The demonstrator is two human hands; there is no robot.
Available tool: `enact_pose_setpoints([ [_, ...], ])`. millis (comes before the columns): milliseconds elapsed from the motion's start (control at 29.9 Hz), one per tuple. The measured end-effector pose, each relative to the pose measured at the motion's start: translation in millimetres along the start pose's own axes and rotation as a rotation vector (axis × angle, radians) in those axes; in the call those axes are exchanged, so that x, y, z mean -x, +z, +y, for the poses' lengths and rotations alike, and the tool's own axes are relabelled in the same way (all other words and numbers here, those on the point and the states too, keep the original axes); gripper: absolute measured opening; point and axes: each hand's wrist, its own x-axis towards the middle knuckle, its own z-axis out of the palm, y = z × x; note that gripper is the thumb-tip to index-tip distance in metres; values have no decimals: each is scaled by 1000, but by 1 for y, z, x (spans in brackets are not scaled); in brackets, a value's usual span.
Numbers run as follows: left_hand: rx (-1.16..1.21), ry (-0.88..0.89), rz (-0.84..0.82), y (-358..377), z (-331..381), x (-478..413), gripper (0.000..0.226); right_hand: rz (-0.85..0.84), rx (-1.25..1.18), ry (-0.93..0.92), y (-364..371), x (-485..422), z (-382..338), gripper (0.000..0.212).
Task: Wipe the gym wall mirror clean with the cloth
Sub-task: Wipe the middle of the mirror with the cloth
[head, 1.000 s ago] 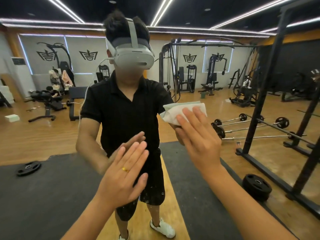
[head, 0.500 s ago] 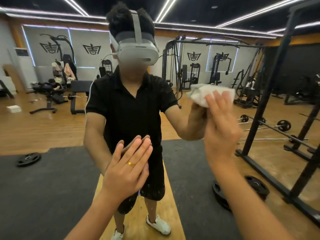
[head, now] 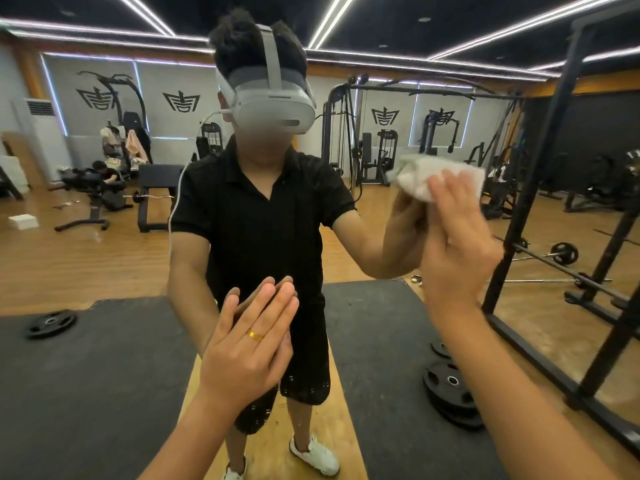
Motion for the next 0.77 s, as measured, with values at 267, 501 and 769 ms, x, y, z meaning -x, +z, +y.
enact_pose_setpoints([
  [267,-1,-21,0,0,2,-1,43,-160,35,-315,-18,27,19,42],
  [501,3,-47,5,1,4,-2,40,-64,54,-46,-13,24,7,33],
  [769,-20,-27,4,0,4,-2,42,-178,53,-284,-27,56,23,46],
])
